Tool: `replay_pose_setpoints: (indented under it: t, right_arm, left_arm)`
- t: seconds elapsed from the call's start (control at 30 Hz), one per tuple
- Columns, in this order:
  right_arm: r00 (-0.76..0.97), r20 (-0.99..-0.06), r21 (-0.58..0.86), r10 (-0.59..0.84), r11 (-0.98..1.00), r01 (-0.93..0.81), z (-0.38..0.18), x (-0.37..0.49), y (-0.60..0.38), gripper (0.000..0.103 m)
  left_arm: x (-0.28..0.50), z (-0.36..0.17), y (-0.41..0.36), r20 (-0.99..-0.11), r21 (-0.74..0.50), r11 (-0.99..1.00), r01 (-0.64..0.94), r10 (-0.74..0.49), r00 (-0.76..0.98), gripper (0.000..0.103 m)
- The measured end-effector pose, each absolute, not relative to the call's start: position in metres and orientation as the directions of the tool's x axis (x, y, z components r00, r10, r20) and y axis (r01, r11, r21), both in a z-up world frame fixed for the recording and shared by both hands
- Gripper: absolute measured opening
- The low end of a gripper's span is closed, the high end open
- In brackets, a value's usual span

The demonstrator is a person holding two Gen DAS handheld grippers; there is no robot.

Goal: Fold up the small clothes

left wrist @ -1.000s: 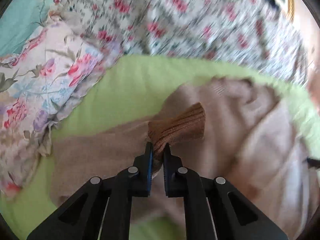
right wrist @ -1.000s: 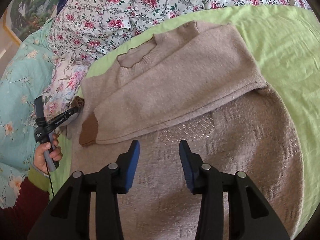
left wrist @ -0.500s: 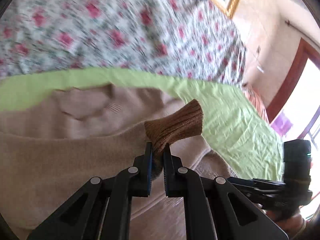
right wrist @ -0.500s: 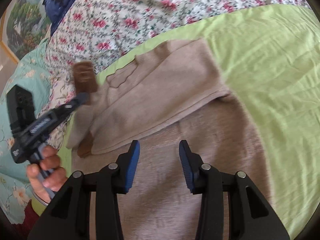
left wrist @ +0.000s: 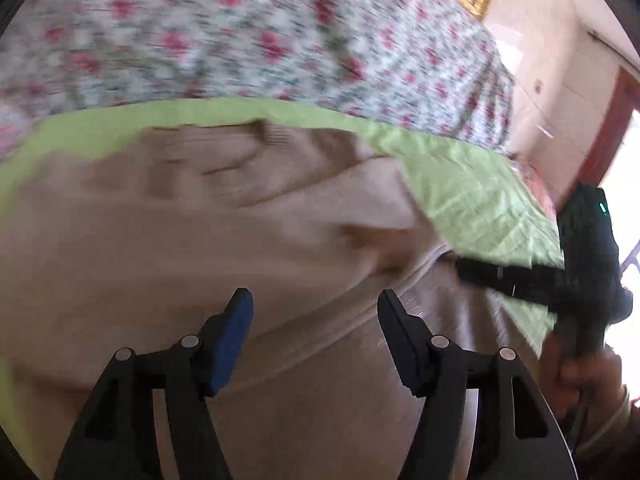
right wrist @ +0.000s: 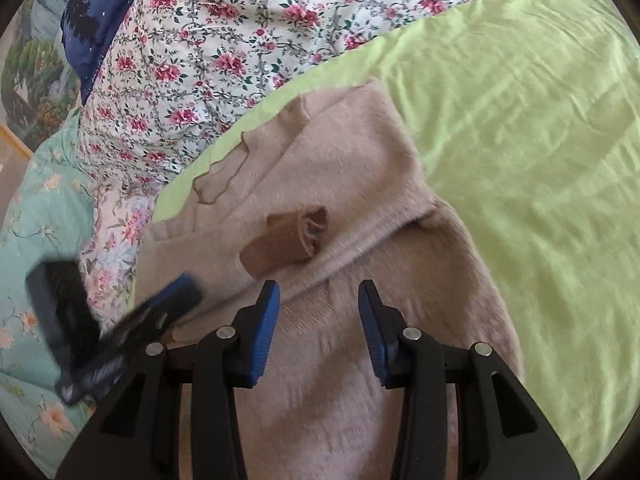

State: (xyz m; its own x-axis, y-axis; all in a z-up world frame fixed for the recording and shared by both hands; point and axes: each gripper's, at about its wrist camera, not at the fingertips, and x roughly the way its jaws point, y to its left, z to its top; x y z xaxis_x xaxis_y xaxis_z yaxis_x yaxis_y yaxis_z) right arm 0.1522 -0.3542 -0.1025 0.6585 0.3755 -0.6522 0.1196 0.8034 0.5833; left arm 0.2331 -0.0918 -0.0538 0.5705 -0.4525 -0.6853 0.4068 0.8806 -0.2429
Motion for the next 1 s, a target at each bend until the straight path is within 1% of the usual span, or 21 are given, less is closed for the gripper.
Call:
replay_pose_setpoints:
  t: [0.07, 0.23, 0.33, 0.37, 0.4, 0.47, 0.53, 0.6, 0.63, 0.67, 0.7, 0.73, 0.83, 0.9, 0.93, 0.97, 1.0]
  right_arm:
    - [0.659, -0.645, 0.582, 0.387, 0.807, 0.095, -0.102, 0.166, -0.351, 0.043]
    - [0.622, -0.666, 0.569, 0.412, 0.82, 0.065, -0.116, 0.207, -0.34, 0.043]
    - [0.608, -0.667, 0.561, 0.43, 0.827, 0.031, -0.12, 0.224, -0.33, 0.043]
    - [0.602, -0.668, 0.556, 0.437, 0.831, 0.013, -0.119, 0.228, -0.326, 0.036]
    - [0.599, -0.67, 0.544, 0.438, 0.839, -0.005, -0.115, 0.231, -0.322, 0.005]
    - [0.615, -0.649, 0.541, 0.447, 0.84, -0.04, -0.099, 0.23, -0.321, 0.007]
    - [0.665, -0.596, 0.554, 0.45, 0.83, -0.065, -0.076, 0.22, -0.329, 0.006]
    - [0.712, -0.558, 0.561, 0.426, 0.826, -0.054, -0.058, 0.207, -0.345, 0.006]
    - [0.727, -0.556, 0.555, 0.403, 0.831, -0.036, -0.056, 0.203, -0.352, 0.006]
    - [0.734, -0.566, 0.547, 0.376, 0.837, -0.008, -0.056, 0.2, -0.361, 0.006]
    - [0.731, -0.582, 0.539, 0.355, 0.842, 0.02, -0.059, 0.199, -0.368, 0.006]
    - [0.718, -0.61, 0.53, 0.334, 0.846, 0.056, -0.067, 0.199, -0.375, 0.006]
    - [0.646, -0.705, 0.475, 0.294, 0.872, 0.12, -0.098, 0.203, -0.377, 0.006]
    - [0.589, -0.766, 0.424, 0.256, 0.89, 0.165, -0.117, 0.205, -0.374, 0.008]
    - [0.577, -0.783, 0.404, 0.232, 0.895, 0.188, -0.12, 0.205, -0.373, 0.01]
    - [0.578, -0.792, 0.379, 0.198, 0.901, 0.212, -0.118, 0.202, -0.372, 0.017]
    - [0.589, -0.795, 0.343, 0.146, 0.909, 0.238, -0.112, 0.198, -0.371, 0.027]
  left_arm:
    - [0.218, -0.053, -0.056, -0.685, -0.227, 0.914, 0.336, -0.395, 0.612, 0.065]
    - [0.195, -0.065, 0.038, -0.716, -0.138, 0.989, 0.059, -0.141, 0.684, 0.065]
    - [0.2, -0.079, 0.074, -0.746, -0.134, 0.99, -0.033, -0.079, 0.661, 0.065]
    - [0.204, -0.084, 0.076, -0.751, -0.12, 0.992, -0.042, -0.063, 0.657, 0.065]
    - [0.208, -0.087, 0.077, -0.762, -0.1, 0.994, -0.054, -0.042, 0.646, 0.064]
    - [0.22, -0.094, 0.075, -0.784, -0.087, 0.994, -0.067, -0.026, 0.621, 0.063]
    - [0.231, -0.092, 0.068, -0.776, -0.064, 0.995, -0.08, 0.001, 0.63, 0.063]
    - [0.241, -0.089, 0.066, -0.767, -0.023, 0.992, -0.124, 0.062, 0.639, 0.062]
    - [0.246, -0.088, 0.065, -0.763, -0.001, 0.987, -0.16, 0.102, 0.638, 0.062]
    - [0.247, -0.087, 0.068, -0.761, 0.007, 0.983, -0.185, 0.125, 0.636, 0.062]
    - [0.247, -0.087, 0.068, -0.761, -0.006, 0.981, -0.195, 0.122, 0.637, 0.062]
    - [0.244, -0.087, 0.067, -0.759, -0.023, 0.98, -0.199, 0.113, 0.641, 0.062]
    - [0.232, -0.093, 0.064, -0.758, -0.003, 0.976, -0.216, 0.138, 0.638, 0.062]
    - [0.226, -0.093, 0.069, -0.755, -0.034, 0.974, -0.225, 0.123, 0.644, 0.062]
    - [0.222, -0.091, 0.072, -0.749, -0.055, 0.972, -0.228, 0.111, 0.654, 0.062]
    - [0.22, -0.09, 0.075, -0.744, -0.068, 0.971, -0.228, 0.103, 0.661, 0.062]
    - [0.218, -0.091, 0.077, -0.743, -0.082, 0.969, -0.231, 0.096, 0.663, 0.062]
